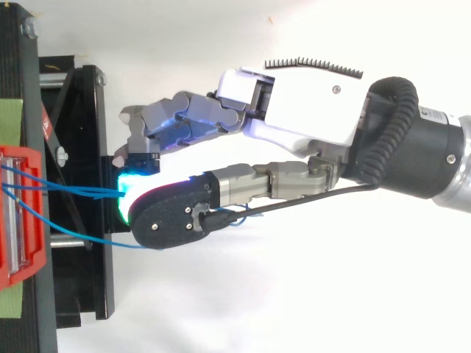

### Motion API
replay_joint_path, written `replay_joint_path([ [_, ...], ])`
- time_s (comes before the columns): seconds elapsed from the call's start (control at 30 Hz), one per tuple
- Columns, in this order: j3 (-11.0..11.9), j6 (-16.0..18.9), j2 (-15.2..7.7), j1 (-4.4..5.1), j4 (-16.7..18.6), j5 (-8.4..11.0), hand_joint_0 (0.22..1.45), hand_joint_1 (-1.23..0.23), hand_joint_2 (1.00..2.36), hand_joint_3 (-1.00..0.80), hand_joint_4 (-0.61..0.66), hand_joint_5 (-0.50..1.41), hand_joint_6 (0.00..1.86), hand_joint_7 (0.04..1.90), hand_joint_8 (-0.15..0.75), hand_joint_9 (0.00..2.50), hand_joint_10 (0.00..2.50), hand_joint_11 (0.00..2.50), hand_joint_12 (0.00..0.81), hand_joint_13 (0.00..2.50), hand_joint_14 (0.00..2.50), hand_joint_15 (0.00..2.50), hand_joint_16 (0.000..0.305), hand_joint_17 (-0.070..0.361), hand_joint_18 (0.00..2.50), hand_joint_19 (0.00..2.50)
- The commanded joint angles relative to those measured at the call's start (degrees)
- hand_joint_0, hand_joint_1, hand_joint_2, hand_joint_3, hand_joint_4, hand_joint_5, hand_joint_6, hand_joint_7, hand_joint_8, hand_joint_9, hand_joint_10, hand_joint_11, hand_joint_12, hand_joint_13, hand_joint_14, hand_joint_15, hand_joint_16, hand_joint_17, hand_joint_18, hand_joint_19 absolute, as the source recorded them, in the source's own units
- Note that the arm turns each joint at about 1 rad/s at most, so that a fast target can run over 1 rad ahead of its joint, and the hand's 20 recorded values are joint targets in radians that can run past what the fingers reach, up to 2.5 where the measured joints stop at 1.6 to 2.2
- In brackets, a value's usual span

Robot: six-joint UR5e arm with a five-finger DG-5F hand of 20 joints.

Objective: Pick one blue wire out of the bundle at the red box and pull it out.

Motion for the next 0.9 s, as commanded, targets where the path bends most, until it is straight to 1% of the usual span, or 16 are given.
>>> replay_joint_path([
  [0.0, 0.0, 0.0, 0.0, 0.0, 0.0, 0.0, 0.58, -0.6, 1.01, -0.34, 0.2, -0.14, 0.75, 1.2, 0.35, 0.6, 0.01, 0.22, 0.435, 0.23, 0.0, 0.05, 0.063, 0.142, 0.39, 0.29],
  [0.1, 0.0, 0.0, 0.0, 0.0, 0.0, 0.0, 0.58, -0.66, 1.01, -0.26, 0.21, -0.15, 0.77, 1.2, 0.355, 0.59, 0.01, 0.25, 0.435, 0.22, 0.0, 0.05, 0.063, 0.142, 0.39, 0.29],
  [0.2, 0.0, 0.0, 0.0, 0.0, 0.0, 0.0, 0.58, -0.74, 1.02, -0.2, 0.22, -0.15, 0.78, 1.25, 0.354, 0.58, 0.01, 0.26, 0.435, 0.22, 0.0, 0.04, 0.063, 0.142, 0.4, 0.29],
  [0.3, 0.0, 0.0, 0.0, 0.0, 0.0, 0.0, 0.59, -0.79, 1.02, -0.17, 0.21, -0.16, 0.82, 1.18, 0.352, 0.58, 0.01, 0.27, 0.436, 0.23, 0.0, 0.05, 0.063, 0.142, 0.41, 0.28],
  [0.37, 0.0, 0.0, 0.0, 0.0, 0.0, 0.0, 0.61, -0.85, 1.02, -0.21, 0.2, -0.17, 0.83, 1.14, 0.345, 0.55, 0.01, 0.27, 0.434, 0.21, 0.0, 0.04, 0.063, 0.141, 0.41, 0.26],
  [0.4, 0.0, 0.0, 0.0, 0.0, 0.0, 0.0, 0.64, -0.94, 1.01, -0.33, 0.21, -0.18, 0.83, 1.14, 0.337, 0.52, 0.01, 0.26, 0.426, 0.18, 0.0, 0.02, 0.063, 0.141, 0.39, 0.22],
  [0.43, 0.0, -0.1, 0.0, 0.0, 0.0, 0.0, 0.63, -0.99, 1.0, -0.5, 0.2, -0.18, 0.83, 1.14, 0.321, 0.47, 0.01, 0.26, 0.417, 0.13, 0.0, 0.01, 0.062, 0.14, 0.36, 0.19],
  [0.5, 0.0, 0.0, 0.0, 0.09, 0.0, 0.0, 0.61, -0.99, 1.0, -0.5, 0.21, -0.19, 0.82, 1.13, 0.312, 0.45, 0.01, 0.24, 0.415, 0.13, 0.0, 0.0, 0.062, 0.139, 0.33, 0.16],
  [0.6, 0.0, -0.1, 0.0, 0.09, 0.0, 0.0, 0.5, -0.95, 1.0, -0.5, 0.22, -0.19, 0.82, 1.08, 0.327, 0.45, 0.01, 0.26, 0.432, 0.14, 0.0, 0.01, 0.066, 0.148, 0.36, 0.18],
  [0.63, 0.0, -0.1, 0.0, 0.18, 0.0, 0.0, 0.45, -0.9, 1.0, -0.5, 0.24, -0.18, 0.82, 1.04, 0.341, 0.46, 0.01, 0.26, 0.453, 0.15, 0.0, 0.02, 0.069, 0.156, 0.38, 0.19],
  [0.67, 0.0, 0.0, 0.0, 0.18, 0.0, 0.0, 0.43, -0.87, 1.0, -0.5, 0.25, -0.18, 0.81, 1.05, 0.351, 0.48, 0.01, 0.26, 0.463, 0.15, 0.0, 0.03, 0.071, 0.161, 0.39, 0.19],
  [0.7, 0.0, 0.0, 0.0, 0.18, 0.0, 0.0, 0.39, -0.71, 1.0, -0.5, 0.26, -0.16, 0.8, 1.05, 0.379, 0.52, 0.01, 0.25, 0.489, 0.17, 0.0, 0.04, 0.076, 0.172, 0.42, 0.21],
  [0.73, 0.0, 0.0, 0.0, 0.09, 0.0, 0.0, 0.39, -0.62, 1.0, -0.5, 0.24, -0.15, 0.78, 1.06, 0.387, 0.56, 0.01, 0.24, 0.499, 0.2, 0.0, 0.05, 0.077, 0.173, 0.42, 0.23],
  [0.77, 0.0, 0.1, 0.0, 0.09, 0.0, 0.0, 0.4, -0.57, 1.0, -0.5, 0.23, -0.14, 0.77, 1.09, 0.38, 0.57, 0.01, 0.23, 0.497, 0.21, 0.0, 0.04, 0.076, 0.171, 0.42, 0.24],
  [0.8, 0.1, 0.0, 0.0, 0.09, 0.0, 0.0, 0.45, -0.48, 1.0, -0.5, 0.21, -0.12, 0.73, 1.15, 0.362, 0.57, 0.01, 0.2, 0.472, 0.21, 0.0, 0.04, 0.071, 0.16, 0.4, 0.25],
  [0.87, 0.0, 0.0, 0.0, 0.18, 0.0, 0.0, 0.51, -0.48, 1.0, -0.5, 0.2, -0.11, 0.69, 1.18, 0.341, 0.59, 0.01, 0.18, 0.444, 0.21, 0.0, 0.04, 0.066, 0.148, 0.36, 0.26],
])
